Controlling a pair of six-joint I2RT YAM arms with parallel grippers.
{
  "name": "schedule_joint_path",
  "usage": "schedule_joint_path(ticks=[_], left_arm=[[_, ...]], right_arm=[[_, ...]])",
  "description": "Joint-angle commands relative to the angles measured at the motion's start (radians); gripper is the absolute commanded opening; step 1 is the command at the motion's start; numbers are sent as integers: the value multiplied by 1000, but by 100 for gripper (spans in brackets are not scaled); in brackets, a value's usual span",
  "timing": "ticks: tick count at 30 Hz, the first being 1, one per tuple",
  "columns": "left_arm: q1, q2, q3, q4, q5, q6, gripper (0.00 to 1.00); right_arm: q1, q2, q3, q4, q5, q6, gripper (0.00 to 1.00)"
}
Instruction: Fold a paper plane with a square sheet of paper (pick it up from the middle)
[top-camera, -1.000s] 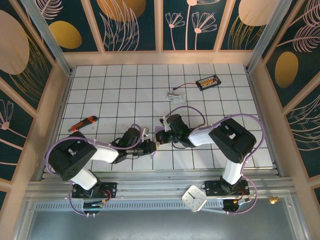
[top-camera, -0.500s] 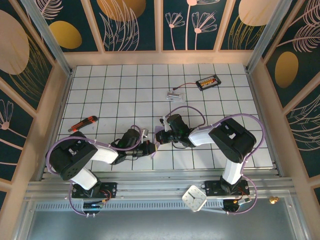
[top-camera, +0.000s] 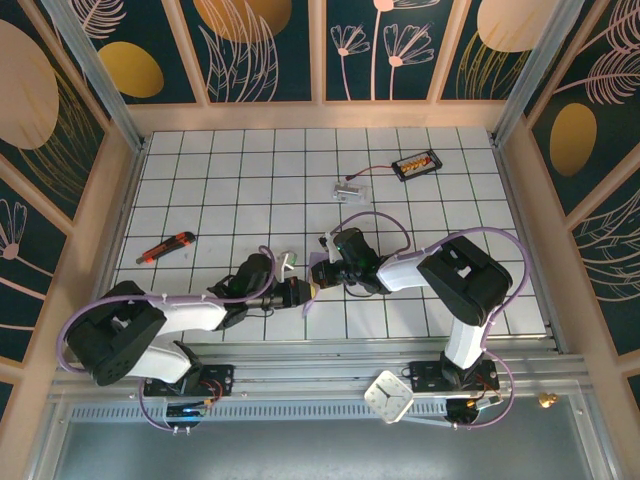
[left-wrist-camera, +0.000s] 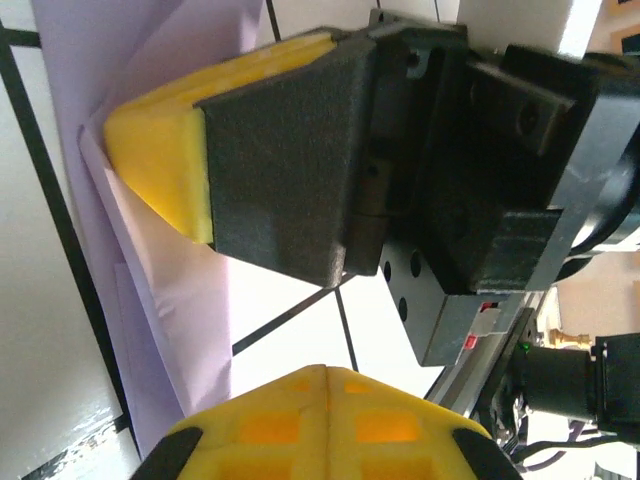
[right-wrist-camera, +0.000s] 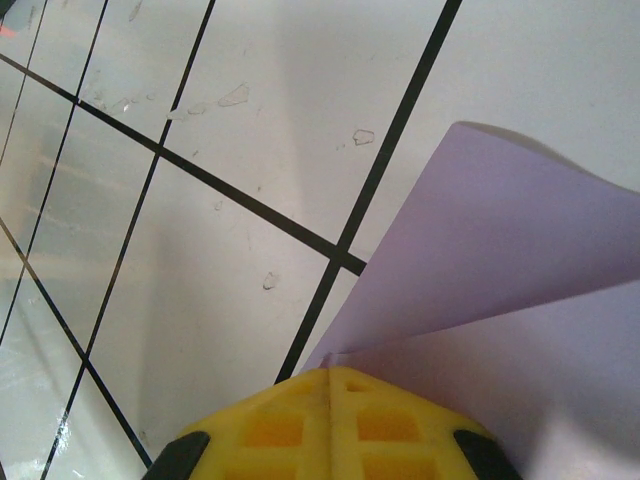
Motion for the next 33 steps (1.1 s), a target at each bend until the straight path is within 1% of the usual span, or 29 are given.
schedule_joint_path(ticks=[1,6,11,17,21,26,30,33], left_arm=[[-4,33,26,-8,50,21,5],[-5,90,37,-35,84,34,3],[-5,135,33,-87,57,62,1],[-4,195,22,-94,41,78,0],[-4,176,17,-107,29,83,0],[-5,106,24,-152,18,88,0],[-5,32,31,-163,41,84,0],[-5,18,38,-142,69,91,0]], right_arm=[[-13,46,3,-84,38,-22,0],[-13,44,0,-84,41,-22,0],[-13,47,1,-85,40,-23,0],[-15,52,7,-94,38,-31,0],[-16,51,7,-102,40,-39,1],[-16,52,9,-106,40,-42,1],[-16,53,12,-111,40,-43,1],[-17,52,12,-110,40,-43,1]])
